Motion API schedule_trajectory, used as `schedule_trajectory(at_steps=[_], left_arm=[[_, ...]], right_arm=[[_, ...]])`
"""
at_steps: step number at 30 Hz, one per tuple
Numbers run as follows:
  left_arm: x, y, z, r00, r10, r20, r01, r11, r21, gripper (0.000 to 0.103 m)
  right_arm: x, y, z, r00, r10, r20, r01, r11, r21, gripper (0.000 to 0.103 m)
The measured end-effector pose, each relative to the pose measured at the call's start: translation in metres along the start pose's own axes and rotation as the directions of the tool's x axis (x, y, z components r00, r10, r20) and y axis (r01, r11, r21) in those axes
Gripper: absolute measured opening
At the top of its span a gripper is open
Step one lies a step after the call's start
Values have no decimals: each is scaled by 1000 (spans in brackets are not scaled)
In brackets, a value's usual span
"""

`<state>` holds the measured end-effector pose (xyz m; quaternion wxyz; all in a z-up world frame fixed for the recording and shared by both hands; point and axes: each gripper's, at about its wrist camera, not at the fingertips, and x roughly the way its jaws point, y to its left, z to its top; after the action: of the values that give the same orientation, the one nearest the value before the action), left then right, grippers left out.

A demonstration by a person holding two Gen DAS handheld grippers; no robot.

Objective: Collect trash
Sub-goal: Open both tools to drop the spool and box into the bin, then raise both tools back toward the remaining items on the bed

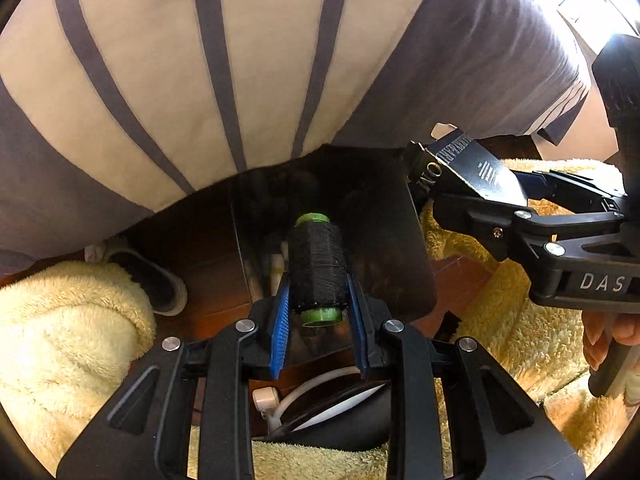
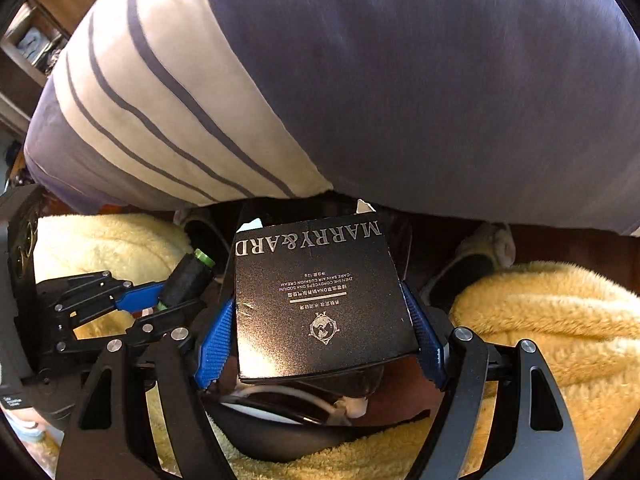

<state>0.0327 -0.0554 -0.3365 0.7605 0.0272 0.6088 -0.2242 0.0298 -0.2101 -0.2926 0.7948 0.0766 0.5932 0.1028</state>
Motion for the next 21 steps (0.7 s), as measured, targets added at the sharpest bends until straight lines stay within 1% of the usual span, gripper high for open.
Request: schedule_trajectory(at_steps=[6,11,13,15,16,17,18,21], left_arm=[[0,-1,0,1000,-6,-5,6,1000,-4,25],[-2,-1,0,1000,-3,0,3,1000,-5,25],[-4,-1,0,1000,0,1,0,1000,-6,29],[-6,-2,0,1000,14,8,-14,1000,-8,38],[-8,-2,0,1000,22,14,-22,1000,-7,40],[-12,-2,1,999,35,22,-35,999,-5,46],[-15,-3,1,998,46,32,-46,999,-2,48],[-26,-4,4,996,75,54,-75,997,4,60]], right_arm=[[7,-1,2,1000,28,-11,-27,999,23,77],[4,-2,1,999,35,-9,-34,999,29,78],[2,-2,2,999,31,-4,-31,999,33,78],[-1,-2,3,1000,22,2,-22,999,34,79],[-2,-4,3,1000,17,6,-18,999,35,83],[-5,-5,3,1000,11,10,-11,999,36,85],[-8,-6,4,1000,-3,19,3,999,38,88],[-15,-7,6,999,-29,39,28,999,36,92]])
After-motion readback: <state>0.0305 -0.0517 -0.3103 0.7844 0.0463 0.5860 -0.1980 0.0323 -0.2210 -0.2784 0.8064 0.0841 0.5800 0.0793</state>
